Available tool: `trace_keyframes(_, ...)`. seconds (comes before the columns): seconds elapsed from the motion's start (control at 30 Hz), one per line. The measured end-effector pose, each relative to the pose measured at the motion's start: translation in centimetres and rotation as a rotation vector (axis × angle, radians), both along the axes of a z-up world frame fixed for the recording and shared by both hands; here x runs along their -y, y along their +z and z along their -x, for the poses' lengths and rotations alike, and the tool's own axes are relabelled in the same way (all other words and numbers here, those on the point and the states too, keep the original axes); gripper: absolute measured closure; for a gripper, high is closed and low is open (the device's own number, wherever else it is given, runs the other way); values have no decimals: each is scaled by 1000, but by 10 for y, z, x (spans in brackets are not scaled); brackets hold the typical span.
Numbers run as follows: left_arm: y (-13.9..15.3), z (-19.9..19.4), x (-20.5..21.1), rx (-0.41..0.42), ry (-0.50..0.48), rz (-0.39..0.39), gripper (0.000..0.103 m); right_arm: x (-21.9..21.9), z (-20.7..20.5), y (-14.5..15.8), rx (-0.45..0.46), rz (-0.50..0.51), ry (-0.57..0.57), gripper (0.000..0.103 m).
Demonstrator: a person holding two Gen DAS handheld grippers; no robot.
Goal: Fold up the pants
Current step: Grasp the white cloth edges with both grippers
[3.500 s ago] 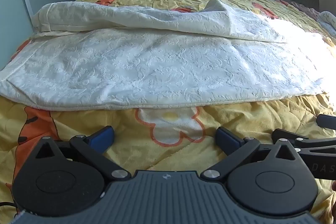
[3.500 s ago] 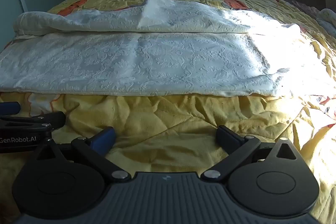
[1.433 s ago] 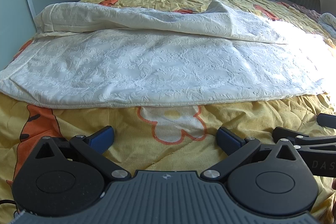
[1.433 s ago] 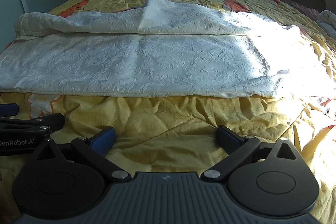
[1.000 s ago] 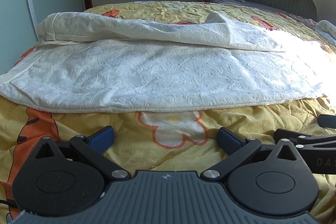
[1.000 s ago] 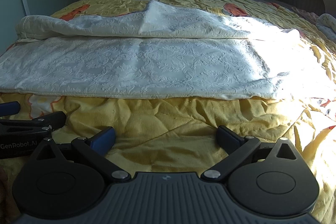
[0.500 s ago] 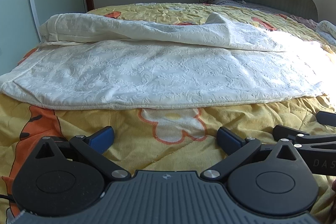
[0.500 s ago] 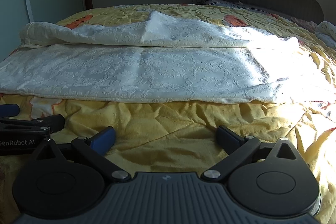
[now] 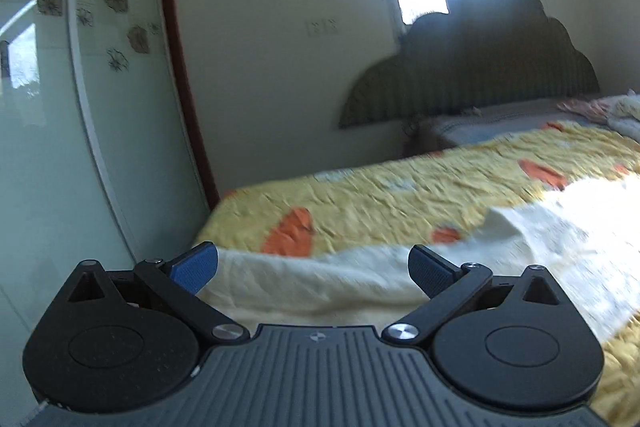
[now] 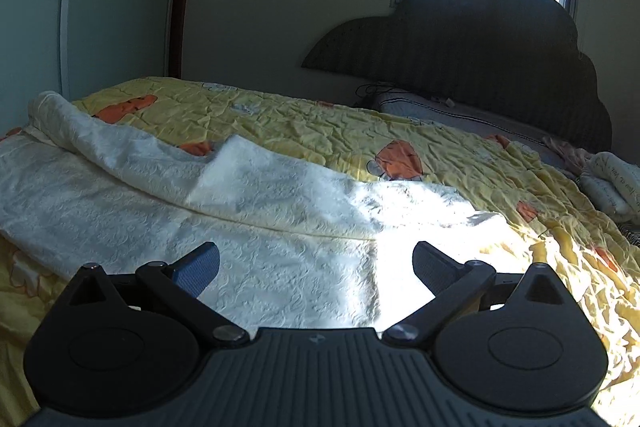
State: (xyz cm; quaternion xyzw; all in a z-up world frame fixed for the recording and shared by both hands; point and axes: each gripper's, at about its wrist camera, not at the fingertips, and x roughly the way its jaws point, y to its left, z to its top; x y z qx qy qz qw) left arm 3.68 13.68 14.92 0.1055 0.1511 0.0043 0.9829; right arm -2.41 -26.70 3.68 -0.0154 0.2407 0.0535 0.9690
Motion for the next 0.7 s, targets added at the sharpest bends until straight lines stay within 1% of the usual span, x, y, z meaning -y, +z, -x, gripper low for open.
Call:
trace_keyframes(0.03,11,-19,-21,19,7,35,0,3,-7,4,-1,-10,2,0)
trace_keyframes(0.07,18,-40,-43,15,4,87,0,6,-17,8,-6,-28,9,0)
trace_keyframes(0.1,21,-61,-64,-10,1,150,0,8,-26,12,-10,-48,21,0)
trace_keyframes(0.17,18,-113,-111,-145,15,346,0,10,-40,20,-14,-86,50,0)
trace_keyframes(0.23,1,-157,-149,-311,17,552,1,10,-53,24,-19,-124,81,0)
trace_keyframes(0.27,-14,-178,-169,-388,28,659,1,9,-58,27,-19,-131,91,0)
trace_keyframes(0.3,-25,-194,-180,-436,36,723,1,6,-63,29,-21,-128,101,0)
trace_keyframes(0.33,-36,-211,-191,-477,43,767,2,3,-68,29,-22,-119,106,0)
trace_keyframes(0.4,-50,-229,-204,-490,76,785,2,-8,-77,28,-25,-89,113,0)
trace_keyframes(0.47,-58,-248,-210,-517,39,822,2,-16,-83,26,-38,-83,128,0)
trace_keyframes(0.53,-64,-268,-213,-569,2,838,1,-23,-89,22,-55,-81,148,0)
trace_keyframes(0.63,-80,-294,-217,-684,-20,831,2,-35,-98,14,-74,-67,168,0)
trace_keyframes(0.7,-91,-312,-213,-756,-13,790,2,-40,-104,10,-84,-66,176,0)
